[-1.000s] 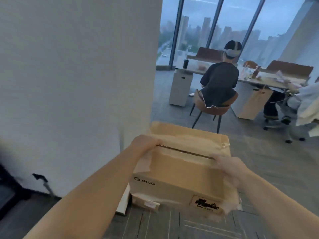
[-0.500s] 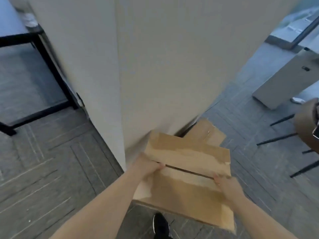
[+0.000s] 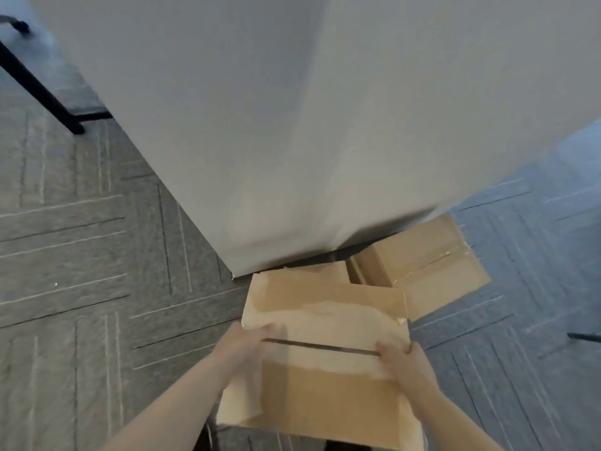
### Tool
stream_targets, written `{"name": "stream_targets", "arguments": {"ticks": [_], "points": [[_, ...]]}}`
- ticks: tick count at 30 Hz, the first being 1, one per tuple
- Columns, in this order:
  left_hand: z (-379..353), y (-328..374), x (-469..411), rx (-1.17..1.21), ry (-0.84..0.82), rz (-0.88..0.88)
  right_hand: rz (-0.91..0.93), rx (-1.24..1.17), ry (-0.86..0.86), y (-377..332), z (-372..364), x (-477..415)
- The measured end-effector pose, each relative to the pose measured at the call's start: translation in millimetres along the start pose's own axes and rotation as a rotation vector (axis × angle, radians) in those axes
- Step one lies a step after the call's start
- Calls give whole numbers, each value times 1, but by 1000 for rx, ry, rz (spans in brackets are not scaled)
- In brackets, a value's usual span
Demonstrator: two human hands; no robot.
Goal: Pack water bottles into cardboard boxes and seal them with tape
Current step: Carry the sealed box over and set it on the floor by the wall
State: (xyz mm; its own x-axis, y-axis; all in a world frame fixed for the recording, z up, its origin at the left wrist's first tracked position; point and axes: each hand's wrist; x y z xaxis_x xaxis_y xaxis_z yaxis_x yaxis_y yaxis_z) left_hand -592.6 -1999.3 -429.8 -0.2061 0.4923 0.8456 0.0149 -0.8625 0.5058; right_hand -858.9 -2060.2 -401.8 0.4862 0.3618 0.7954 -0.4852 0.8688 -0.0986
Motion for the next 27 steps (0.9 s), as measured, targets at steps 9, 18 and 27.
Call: {"name": "stream_targets", "arguments": {"ticks": [9, 18, 27], "points": [[-71, -29, -128, 144, 274, 18, 211, 109, -116, -70, -39, -168], [-13, -30, -71, -52, 493, -101, 510, 334, -176, -96, -30, -89], [242, -42, 238, 211, 997, -185, 1116, 582, -517, -164, -145, 312]]}}
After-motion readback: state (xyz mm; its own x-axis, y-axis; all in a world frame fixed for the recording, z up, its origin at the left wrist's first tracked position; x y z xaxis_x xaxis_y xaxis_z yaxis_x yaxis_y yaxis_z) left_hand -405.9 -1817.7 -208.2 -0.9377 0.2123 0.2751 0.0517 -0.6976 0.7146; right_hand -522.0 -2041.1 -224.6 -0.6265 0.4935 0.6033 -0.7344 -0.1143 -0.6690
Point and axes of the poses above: each hand's wrist, its own x-axis away from the middle knuckle, its own z-axis out of the back of the hand, y = z × x, and after that the axes turned 11 degrees about -z, right-handed
